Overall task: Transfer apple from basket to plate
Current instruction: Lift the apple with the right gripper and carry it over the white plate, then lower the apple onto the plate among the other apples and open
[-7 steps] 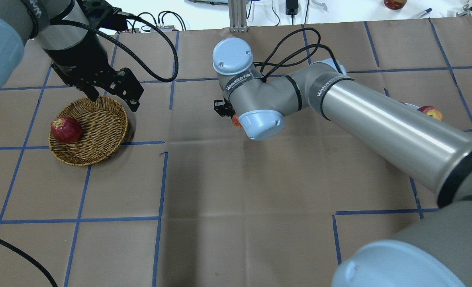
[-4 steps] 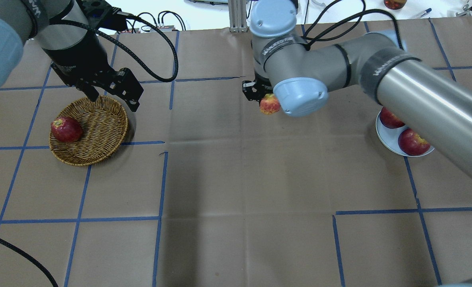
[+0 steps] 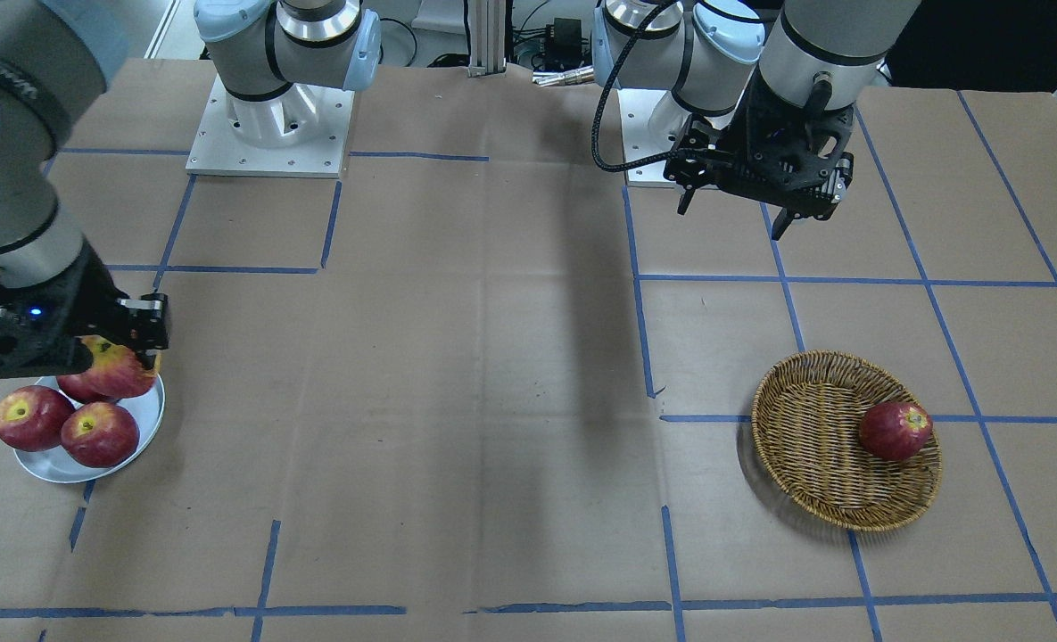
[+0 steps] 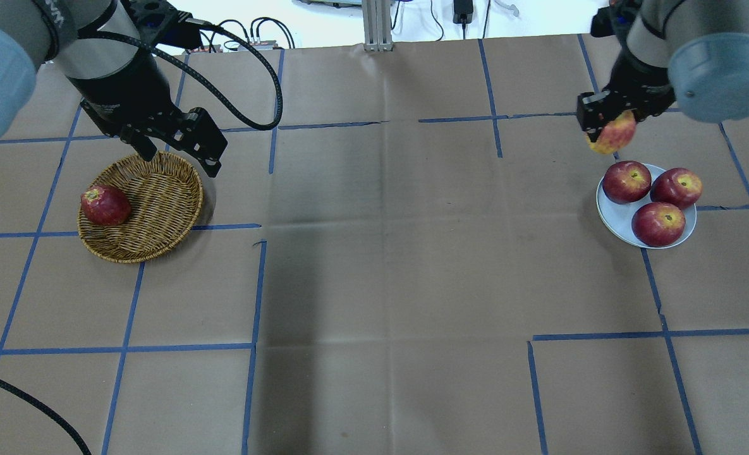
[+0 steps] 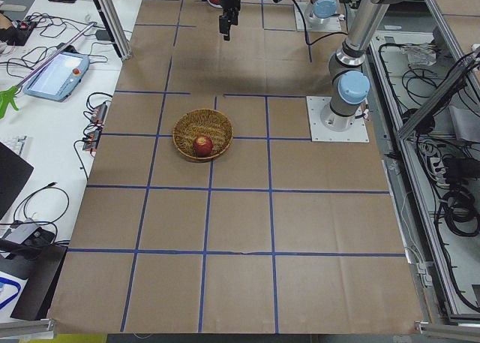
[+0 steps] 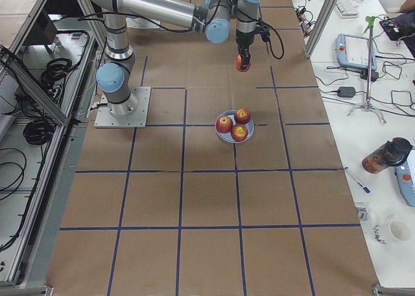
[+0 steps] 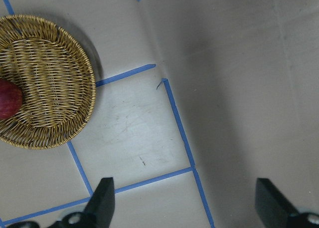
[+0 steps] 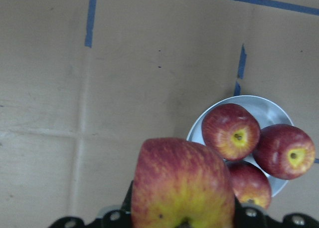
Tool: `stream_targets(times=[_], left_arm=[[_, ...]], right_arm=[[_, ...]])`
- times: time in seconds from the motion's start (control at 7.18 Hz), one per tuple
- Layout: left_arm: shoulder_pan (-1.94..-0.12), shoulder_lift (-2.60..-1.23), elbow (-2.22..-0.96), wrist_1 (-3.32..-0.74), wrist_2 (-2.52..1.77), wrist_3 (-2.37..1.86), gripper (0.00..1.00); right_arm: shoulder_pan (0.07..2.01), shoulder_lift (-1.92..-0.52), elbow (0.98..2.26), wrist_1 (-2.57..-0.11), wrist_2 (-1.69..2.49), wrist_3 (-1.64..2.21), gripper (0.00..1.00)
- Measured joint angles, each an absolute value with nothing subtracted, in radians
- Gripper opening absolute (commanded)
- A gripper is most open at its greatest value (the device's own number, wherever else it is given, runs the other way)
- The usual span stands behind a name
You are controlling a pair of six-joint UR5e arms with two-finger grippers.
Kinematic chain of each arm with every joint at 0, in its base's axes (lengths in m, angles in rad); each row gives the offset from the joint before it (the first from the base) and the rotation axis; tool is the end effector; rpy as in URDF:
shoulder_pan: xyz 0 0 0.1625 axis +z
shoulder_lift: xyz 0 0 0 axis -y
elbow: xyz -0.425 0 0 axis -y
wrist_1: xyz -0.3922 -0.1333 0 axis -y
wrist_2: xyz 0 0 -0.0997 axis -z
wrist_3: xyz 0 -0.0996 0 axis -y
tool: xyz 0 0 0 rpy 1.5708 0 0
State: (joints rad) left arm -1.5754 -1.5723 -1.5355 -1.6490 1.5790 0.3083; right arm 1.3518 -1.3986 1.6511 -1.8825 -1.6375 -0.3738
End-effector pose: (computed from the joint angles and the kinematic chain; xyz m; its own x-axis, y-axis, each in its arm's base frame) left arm -0.1347 -0.4872 0.4968 -0.9514 0.3079 0.0057 0.3078 0.9504 0.0448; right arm 0.0024 -0.5722 0.3899 -0.9851 -0.1504 0.0835 -0.1534 0.9877 -0.0308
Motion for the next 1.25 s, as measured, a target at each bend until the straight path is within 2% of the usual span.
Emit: stream_targets(times=[0.42, 0.84, 1.25], left_arm=[[-1.575, -1.572, -1.536, -1.649, 1.579, 0.308, 0.99], [-1.575, -1.572, -1.536, -1.649, 1.578, 0.308, 0.99], [-1.575, -1.573, -1.535, -1.648, 1.578, 0.308, 0.99]], right_arm=[[1.136, -1.389, 1.738, -1.968, -1.572, -0.653, 0.46], [1.094, -1.346, 1.890, -2.188, -1.564, -0.702, 0.47], [1.092, -1.321, 1.909, -2.222, -1.571, -0.705, 0.49]])
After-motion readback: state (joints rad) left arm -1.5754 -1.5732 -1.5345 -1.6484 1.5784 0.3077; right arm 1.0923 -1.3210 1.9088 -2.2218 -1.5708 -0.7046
